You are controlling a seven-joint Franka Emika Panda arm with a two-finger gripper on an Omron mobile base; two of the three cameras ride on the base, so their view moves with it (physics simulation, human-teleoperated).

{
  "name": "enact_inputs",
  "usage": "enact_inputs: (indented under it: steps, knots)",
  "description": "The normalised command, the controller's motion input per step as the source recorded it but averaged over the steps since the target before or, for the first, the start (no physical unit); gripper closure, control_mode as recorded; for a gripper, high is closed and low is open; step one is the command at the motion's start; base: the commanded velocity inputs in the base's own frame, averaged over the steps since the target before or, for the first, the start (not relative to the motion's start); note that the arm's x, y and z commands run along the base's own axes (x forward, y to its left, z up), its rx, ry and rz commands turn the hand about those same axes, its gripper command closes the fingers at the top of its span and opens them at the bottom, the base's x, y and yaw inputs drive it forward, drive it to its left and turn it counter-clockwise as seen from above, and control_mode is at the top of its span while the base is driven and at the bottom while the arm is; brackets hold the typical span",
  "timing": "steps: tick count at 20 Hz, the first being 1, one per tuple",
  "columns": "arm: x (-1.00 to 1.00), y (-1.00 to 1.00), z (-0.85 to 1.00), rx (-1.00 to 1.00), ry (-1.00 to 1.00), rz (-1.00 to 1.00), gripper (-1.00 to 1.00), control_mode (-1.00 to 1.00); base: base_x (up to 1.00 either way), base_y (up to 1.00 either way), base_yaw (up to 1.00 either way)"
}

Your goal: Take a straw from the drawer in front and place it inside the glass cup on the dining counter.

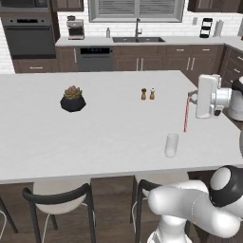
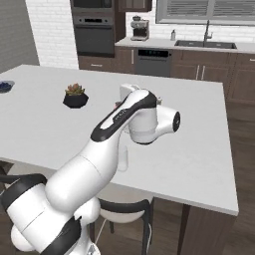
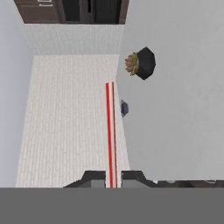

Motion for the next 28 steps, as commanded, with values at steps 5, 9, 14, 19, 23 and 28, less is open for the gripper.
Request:
enact_inputs:
  steps: [5, 9, 14, 19, 23, 28]
  knots:
    - [0.08, 0.00, -0.23, 0.00, 0.00, 0.00, 1.00, -1.00, 0.00, 0.00, 0.00]
    - [0.00, 0.00, -0.22, 0.00, 0.00, 0.00, 1.00, -1.00, 0.00, 0.00, 0.00]
    - [0.17, 0.00, -0.19, 0.00, 0.00, 0.00, 1.00, -1.00, 0.00, 0.00, 0.00]
    - [0.32, 0.00, -0.23, 0.00, 0.00, 0.00, 1.00, -1.00, 0.00, 0.00, 0.00]
    - [0.22, 0.00, -0.21, 0.00, 0.00, 0.00, 1.00, -1.00, 0.00, 0.00, 0.00]
    - [0.19, 0.00, -0.23, 0.00, 0.00, 0.00, 1.00, -1.00, 0.00, 0.00, 0.00]
